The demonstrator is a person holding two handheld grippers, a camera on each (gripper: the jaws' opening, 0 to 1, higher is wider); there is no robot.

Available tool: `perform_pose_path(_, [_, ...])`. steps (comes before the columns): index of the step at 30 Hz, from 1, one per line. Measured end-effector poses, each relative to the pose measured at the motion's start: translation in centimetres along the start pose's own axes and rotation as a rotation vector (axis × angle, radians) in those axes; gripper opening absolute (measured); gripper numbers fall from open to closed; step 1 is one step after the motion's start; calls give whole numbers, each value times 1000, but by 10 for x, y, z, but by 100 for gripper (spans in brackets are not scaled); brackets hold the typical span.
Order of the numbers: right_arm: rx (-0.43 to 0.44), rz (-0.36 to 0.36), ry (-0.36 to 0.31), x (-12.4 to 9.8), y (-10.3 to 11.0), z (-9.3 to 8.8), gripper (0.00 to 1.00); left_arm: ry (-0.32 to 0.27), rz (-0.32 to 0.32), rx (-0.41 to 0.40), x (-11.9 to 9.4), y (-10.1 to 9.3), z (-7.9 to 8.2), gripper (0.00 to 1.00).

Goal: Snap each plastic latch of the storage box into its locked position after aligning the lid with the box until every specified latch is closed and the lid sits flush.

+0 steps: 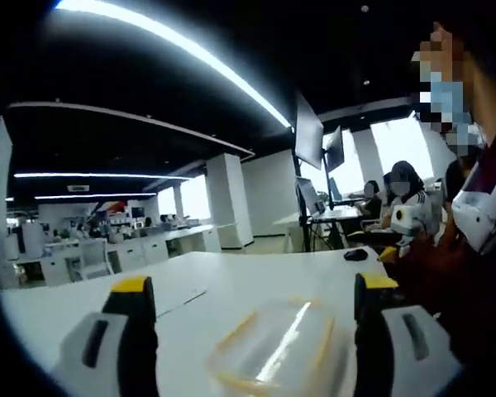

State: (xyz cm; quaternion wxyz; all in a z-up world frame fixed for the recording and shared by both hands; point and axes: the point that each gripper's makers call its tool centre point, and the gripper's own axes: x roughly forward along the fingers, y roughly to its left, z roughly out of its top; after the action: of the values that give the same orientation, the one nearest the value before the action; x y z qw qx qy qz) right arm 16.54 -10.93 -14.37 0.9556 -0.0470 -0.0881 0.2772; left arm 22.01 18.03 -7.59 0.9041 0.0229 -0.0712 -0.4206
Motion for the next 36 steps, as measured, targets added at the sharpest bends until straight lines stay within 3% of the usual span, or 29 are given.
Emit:
perform_pose_path(12, [-2,-7,8,-1,-4,2,95,-2,107,-11,-33,7,-8,100])
perform_pose_path(21, [12,-6,17,-2,-5,1,100,-50,172,-36,-54,8,-7,100])
perform_pose_path(27, [10,-9,5,-3,-5,7,100,-52,226,-52,-72,9,-15,100])
perform_pose_path(36, [22,-11,7,-6,-4,6,100,-66,258,-84,-89,6,-20,100])
